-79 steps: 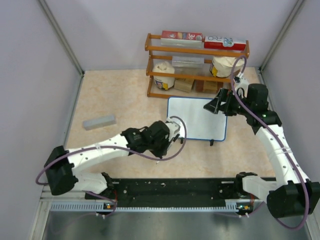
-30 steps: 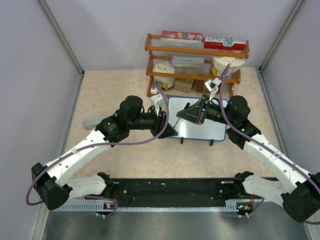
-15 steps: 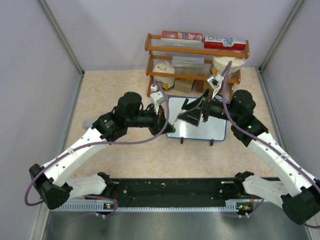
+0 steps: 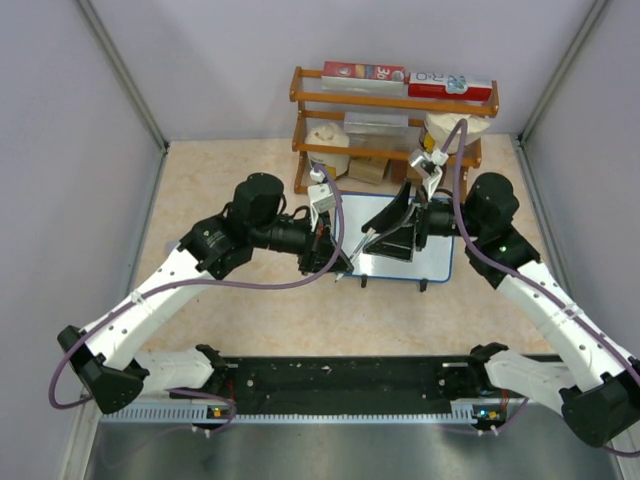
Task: Write a sentence on the whiteboard
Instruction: Pass from the left arm to the right, then move the whiteboard stand to the corner of the board.
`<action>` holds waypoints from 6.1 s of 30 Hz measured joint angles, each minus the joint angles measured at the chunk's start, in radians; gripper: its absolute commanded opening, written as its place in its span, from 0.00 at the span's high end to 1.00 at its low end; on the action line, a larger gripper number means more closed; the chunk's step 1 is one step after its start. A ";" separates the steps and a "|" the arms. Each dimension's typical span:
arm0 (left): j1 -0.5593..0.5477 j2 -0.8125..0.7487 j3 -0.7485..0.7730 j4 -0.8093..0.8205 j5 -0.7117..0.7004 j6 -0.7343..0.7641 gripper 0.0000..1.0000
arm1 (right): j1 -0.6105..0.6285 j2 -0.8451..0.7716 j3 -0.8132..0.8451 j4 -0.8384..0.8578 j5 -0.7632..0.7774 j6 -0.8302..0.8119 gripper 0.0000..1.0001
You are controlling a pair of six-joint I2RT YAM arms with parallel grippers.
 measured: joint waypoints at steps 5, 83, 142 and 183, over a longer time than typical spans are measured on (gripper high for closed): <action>0.000 0.009 0.004 -0.019 0.032 0.012 1.00 | 0.014 0.017 0.001 0.014 -0.032 0.017 0.37; 0.001 -0.128 -0.117 -0.041 -0.171 -0.025 0.13 | 0.129 0.027 0.052 -0.332 0.326 -0.186 1.00; -0.285 0.716 -0.149 0.349 -1.118 -0.501 0.71 | -0.290 -0.139 -0.007 -0.553 0.716 -0.230 1.00; -0.448 0.711 -0.057 -0.014 -1.020 -0.714 0.52 | -0.291 -0.242 -0.067 -0.554 0.710 -0.219 1.00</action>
